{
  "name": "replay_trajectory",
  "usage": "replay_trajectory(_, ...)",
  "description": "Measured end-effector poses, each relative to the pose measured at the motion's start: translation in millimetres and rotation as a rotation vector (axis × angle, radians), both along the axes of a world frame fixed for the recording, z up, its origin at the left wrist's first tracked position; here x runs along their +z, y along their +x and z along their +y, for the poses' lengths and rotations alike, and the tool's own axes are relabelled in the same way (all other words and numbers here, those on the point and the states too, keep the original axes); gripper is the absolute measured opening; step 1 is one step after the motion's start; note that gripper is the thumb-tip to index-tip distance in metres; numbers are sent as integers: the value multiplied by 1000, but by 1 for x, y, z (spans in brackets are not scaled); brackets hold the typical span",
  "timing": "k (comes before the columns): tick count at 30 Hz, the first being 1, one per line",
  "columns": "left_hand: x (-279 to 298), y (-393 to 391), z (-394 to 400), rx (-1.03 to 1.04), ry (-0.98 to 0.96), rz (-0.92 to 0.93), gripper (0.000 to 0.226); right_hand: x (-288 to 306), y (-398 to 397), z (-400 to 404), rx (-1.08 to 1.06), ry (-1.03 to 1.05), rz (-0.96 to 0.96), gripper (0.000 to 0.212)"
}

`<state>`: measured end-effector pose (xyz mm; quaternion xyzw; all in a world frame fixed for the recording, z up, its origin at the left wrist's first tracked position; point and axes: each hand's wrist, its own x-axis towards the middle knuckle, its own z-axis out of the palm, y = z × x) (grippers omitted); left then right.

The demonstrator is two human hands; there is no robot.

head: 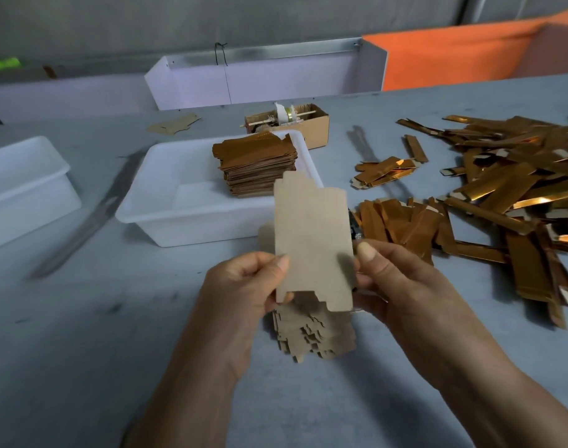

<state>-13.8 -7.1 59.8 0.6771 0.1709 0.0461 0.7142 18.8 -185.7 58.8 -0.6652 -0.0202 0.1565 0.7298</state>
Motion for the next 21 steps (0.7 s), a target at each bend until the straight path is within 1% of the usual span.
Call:
replay_trajectory(2, -2, -2, -6, -37, -62, -5, 19, 1, 0, 2, 8, 64, 27, 35)
replay_trajectory(4, -1, -2, -10, -61, -145, -11, 16, 2, 0, 2, -16, 67, 1, 23)
replay_trajectory(7, 1, 0, -13, -83, -164, -12, 42, 5, -4, 3, 46, 43, -33, 11)
replay_trajectory(9, 4, 1, -17, -81, -126, -17, 47, 5, -7, 3, 88, 44, -45, 9)
replay_trajectory(11, 5, 2, -21, -57, -97, -19, 45, 3, -8, 1, 87, 41, -49, 9)
replay_trajectory(15, 3, 4, -24, -41, -73, 18, 29, 0, -8, 0, 53, -20, -77, 8)
replay_trajectory(17, 1, 5, -25, -30, -60, 39, 26, 0, -8, 0, 37, -55, -98, 12)
replay_trajectory(18, 0, 5, -27, -24, -48, 43, 25, -1, -9, 1, 29, -94, -121, 13)
replay_trajectory(19, -1, 6, -29, -16, -33, 42, 24, -2, -9, 1, 12, -176, -169, 11)
replay_trajectory(21, -3, 6, -32, 9, -18, 38, 23, -5, -11, 3, -52, -424, -322, 10)
